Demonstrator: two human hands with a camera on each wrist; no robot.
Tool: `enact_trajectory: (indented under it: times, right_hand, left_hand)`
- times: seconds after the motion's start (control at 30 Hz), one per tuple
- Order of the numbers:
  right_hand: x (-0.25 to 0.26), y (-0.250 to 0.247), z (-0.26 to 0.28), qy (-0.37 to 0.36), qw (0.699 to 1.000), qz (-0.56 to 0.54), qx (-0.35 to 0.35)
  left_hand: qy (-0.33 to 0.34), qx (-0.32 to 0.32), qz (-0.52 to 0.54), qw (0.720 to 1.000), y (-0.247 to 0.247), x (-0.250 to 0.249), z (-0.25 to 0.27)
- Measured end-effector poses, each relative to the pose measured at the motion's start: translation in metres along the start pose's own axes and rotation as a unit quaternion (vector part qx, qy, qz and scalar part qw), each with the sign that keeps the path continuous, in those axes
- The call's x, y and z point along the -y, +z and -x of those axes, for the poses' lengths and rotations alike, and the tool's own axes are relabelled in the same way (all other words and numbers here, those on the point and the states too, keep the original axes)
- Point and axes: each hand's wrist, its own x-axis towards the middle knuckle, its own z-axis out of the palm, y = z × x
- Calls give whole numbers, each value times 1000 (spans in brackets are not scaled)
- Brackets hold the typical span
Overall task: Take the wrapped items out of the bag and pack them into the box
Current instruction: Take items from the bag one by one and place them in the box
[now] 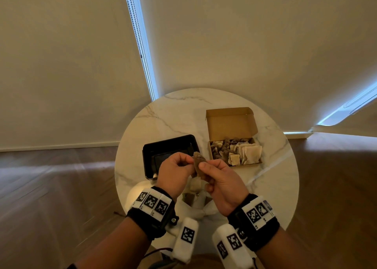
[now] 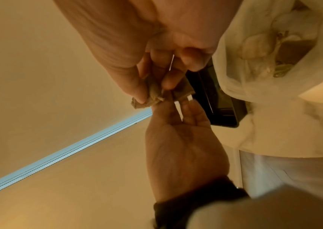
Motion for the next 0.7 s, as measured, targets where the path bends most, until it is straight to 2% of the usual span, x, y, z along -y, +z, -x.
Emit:
enact_trajectory:
  times: [0.17, 0.4, 0.47, 0.53, 0.63, 0.7]
  right_hand:
    - [-5, -4, -2, -8, 999, -23, -25]
    - [-10, -26, -4, -43, 996, 60, -54]
    - [-9, -34, -6, -53, 990, 118, -63]
    - [-7, -40, -6, -59, 983, 160, -64]
    - [-4, -51, -7, -67, 974, 213, -33]
    - [-1, -62, -7, -96, 944, 315, -5]
  left_hand:
    - [-45, 13, 72, 996, 4, 5, 2]
    - [-77, 55, 150, 984, 15, 7, 5]
    - [-75, 72, 138, 985, 19, 6, 7]
    - [-43, 82, 84, 992, 22, 8, 8]
    - [-1, 82, -2, 997, 28, 15, 6]
    - [12, 76, -34, 996, 32, 18, 5]
